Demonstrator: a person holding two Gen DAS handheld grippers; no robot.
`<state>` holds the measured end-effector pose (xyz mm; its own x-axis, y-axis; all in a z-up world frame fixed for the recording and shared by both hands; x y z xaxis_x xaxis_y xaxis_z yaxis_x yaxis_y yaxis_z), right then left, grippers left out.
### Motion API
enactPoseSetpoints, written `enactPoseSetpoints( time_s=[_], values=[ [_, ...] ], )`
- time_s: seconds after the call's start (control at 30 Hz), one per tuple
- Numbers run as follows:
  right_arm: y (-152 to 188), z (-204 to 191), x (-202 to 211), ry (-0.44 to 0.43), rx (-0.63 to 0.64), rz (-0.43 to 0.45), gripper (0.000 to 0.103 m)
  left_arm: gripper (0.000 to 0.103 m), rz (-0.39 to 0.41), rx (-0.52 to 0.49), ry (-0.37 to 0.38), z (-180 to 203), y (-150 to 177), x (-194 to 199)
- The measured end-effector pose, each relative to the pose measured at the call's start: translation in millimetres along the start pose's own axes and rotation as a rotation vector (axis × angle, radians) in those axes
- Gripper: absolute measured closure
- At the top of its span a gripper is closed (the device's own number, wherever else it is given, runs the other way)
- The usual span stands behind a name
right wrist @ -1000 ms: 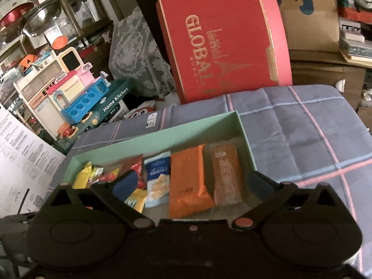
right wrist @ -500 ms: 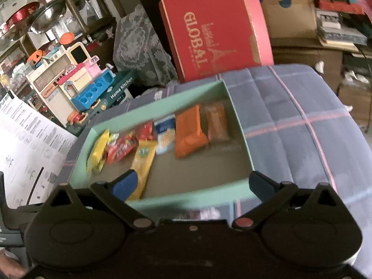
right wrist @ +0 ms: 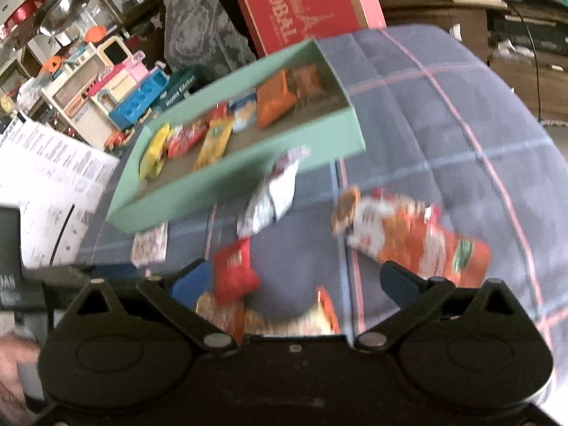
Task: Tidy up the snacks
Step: 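Grasp the red candy packet with the left gripper while the right grasps a striped snack bag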
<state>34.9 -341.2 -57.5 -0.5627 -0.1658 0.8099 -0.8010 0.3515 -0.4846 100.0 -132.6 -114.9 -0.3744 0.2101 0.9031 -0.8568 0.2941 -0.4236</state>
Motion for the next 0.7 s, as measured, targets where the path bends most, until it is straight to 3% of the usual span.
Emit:
enactPoseSetpoints(
  time_s=[0.43, 0.47, 0.6, 0.7],
  values=[
    [49, -11, -14, 0.056, 0.061, -0.042, 0.001, 0.0, -0.02, 0.032, -0.018, -4, 8, -4],
    [50, -12, -15, 0.061, 0.068, -0.038, 0.004, 0.0, -0.022, 0.033, -0.017, -3, 7, -5],
    [54, -10, -18, 0.038, 0.063, -0.046, 0.034, 0.0, -0.027, 0.037, -0.007, 5, 2, -9],
    [52, -2, -11, 0.045, 0.037, -0.016, 0.041, 0.0, -0.03, 0.03, 0.003, 17, -3, -14]
  ],
)
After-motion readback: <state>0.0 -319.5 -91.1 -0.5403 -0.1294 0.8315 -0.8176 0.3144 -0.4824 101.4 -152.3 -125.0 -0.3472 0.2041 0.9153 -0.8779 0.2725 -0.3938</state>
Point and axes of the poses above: each gripper's, at about its wrist camera, not at the fingertips, and x roughly against the way its jaws point, z to its right, y to its underside, the point moved 7 cm from there along -x, roughly the way its jaws point, and after that the axes turned 2 degrees about -z, right-handed, at the moved point
